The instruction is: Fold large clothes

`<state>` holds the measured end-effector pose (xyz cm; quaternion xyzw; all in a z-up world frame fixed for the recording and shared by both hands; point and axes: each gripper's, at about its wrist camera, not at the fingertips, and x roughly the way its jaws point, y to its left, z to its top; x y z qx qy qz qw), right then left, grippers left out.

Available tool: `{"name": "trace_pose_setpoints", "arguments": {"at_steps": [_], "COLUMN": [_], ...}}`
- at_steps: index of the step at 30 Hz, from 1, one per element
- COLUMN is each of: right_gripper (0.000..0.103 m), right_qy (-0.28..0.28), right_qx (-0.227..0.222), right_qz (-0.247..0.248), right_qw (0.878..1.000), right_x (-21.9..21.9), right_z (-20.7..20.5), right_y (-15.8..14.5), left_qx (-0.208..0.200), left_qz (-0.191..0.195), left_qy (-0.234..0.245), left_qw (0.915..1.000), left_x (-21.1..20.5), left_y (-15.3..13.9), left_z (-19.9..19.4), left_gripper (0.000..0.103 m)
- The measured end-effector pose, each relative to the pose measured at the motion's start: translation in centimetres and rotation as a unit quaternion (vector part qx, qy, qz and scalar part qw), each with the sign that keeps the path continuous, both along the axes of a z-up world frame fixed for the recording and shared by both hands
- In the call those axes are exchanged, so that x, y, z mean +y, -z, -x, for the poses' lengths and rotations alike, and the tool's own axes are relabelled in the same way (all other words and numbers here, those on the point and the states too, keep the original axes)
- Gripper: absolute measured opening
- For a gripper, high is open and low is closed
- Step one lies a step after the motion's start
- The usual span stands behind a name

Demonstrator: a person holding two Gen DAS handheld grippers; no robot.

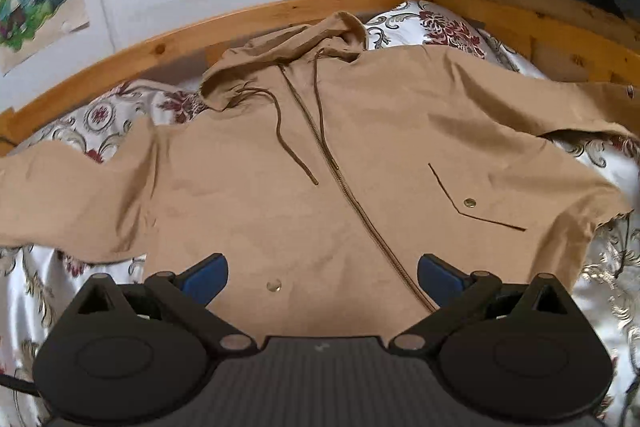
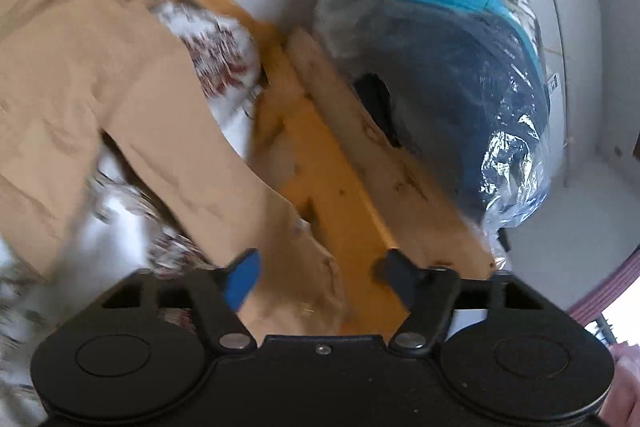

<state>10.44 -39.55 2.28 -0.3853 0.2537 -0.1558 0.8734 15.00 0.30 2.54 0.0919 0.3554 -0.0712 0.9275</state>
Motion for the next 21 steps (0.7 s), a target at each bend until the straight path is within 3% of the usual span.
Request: {"name": "trace_pose_setpoints", "arguments": {"at_steps": [2,6,7,8,9,12,14,17,19,21], "right_gripper": [0.045,0.043,0.036,0.012,0.002,0.001,0.0,0.0,0.0,0.0], "right_qy": [0.011,0.017,0.019,0.024,0.028,0.011,-0.015,-0.052,-0.086,-0.134], "right_qx": [0.027,0.097,0.109,0.109,0.103,0.095,0.101,0.084,0.074,0.074], "right_qz": [-0.002,-0.007,-0.012,-0.014,-0.017,-0.06,-0.119,-0.217,-0.295,-0.366], "right_qw": [1.0,0.995,0.994,0.994,0.994,0.994,0.988,0.971,0.949,0.918], "right_x": [-1.0,-2.3,-2.5,-2.7,-2.8,-2.2,-1.6,0.3,2.4,5.3], "right_z": [-1.9,-5.2,-5.8,-6.3,-6.6,-6.8,-6.8,-6.6,-6.7,-7.1], "right_y": [0.2,1.7,1.7,1.4,0.7,-2.8,-6.0,-11.6,-15.5,-18.8], "left_qx": [0.001,0.001,-0.001,-0.002,-0.003,-0.005,-0.008,-0.01,-0.007,-0.004], "left_qz": [0.002,0.017,0.021,0.024,0.027,0.036,0.04,0.045,0.053,0.063], "left_qy": [0.001,-0.01,-0.013,-0.015,-0.016,-0.018,-0.018,-0.015,-0.017,-0.018], "left_qw": [1.0,0.9998,0.9997,0.9996,0.9995,0.9992,0.999,0.9988,0.9984,0.9979], "left_x": [0.1,0.6,0.9,1.1,1.4,2.2,2.8,3.5,4.1,4.8], "left_y": [0.2,0.2,0.1,0.0,-0.1,-0.3,-0.4,-0.5,-0.6,-0.6], "left_z": [-0.5,-0.3,-0.2,0.0,0.1,0.8,1.1,1.6,1.9,2.2], "left_gripper": [0.103,0.103,0.103,0.103,0.103,0.103,0.103,0.103,0.103,0.103]}}
